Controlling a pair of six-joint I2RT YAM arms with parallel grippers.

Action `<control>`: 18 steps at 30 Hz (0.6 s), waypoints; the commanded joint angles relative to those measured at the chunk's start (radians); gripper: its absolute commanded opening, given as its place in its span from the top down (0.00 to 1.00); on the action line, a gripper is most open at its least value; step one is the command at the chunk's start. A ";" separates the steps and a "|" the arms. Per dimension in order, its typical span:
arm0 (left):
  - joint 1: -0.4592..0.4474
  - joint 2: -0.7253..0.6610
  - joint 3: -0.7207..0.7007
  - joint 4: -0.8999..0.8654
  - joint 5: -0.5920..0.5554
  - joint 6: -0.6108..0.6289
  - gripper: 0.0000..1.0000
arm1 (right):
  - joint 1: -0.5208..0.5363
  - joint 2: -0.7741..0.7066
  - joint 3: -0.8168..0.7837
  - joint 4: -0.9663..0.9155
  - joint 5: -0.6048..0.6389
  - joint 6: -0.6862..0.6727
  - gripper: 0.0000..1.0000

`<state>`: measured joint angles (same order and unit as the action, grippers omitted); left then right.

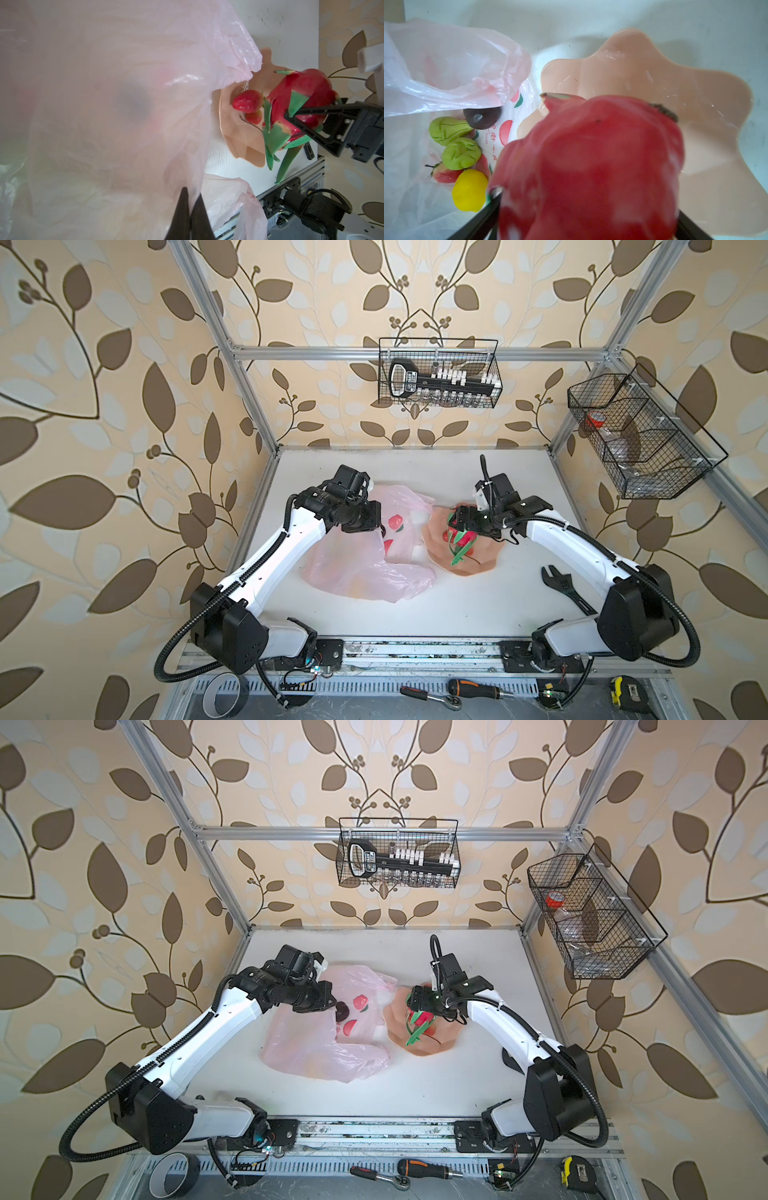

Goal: Place the fruits into the plastic bag
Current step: Pick up the fruit from the plate.

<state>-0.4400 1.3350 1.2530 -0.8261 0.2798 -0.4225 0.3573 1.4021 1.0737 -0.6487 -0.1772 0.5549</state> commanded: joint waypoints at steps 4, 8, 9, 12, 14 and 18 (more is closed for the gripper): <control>-0.009 -0.020 0.015 -0.005 0.012 0.002 1.00 | -0.055 -0.083 -0.058 0.067 -0.144 0.070 0.34; -0.010 -0.020 0.016 -0.006 0.012 0.003 1.00 | -0.066 -0.090 -0.073 0.096 -0.179 0.098 0.35; -0.009 -0.021 0.016 -0.007 0.012 0.003 1.00 | -0.067 -0.090 -0.075 0.101 -0.187 0.103 0.35; -0.010 -0.023 0.018 -0.008 0.013 0.004 1.00 | -0.067 -0.095 -0.079 0.127 -0.203 0.128 0.35; -0.008 -0.026 0.017 -0.008 0.013 0.003 1.00 | -0.066 -0.096 -0.085 0.154 -0.210 0.151 0.36; -0.011 -0.026 0.015 -0.008 0.016 0.003 1.00 | -0.055 -0.090 -0.100 0.231 -0.209 0.229 0.37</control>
<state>-0.4400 1.3350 1.2530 -0.8261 0.2806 -0.4225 0.2951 1.3357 0.9863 -0.5243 -0.3508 0.7139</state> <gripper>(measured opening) 0.046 0.911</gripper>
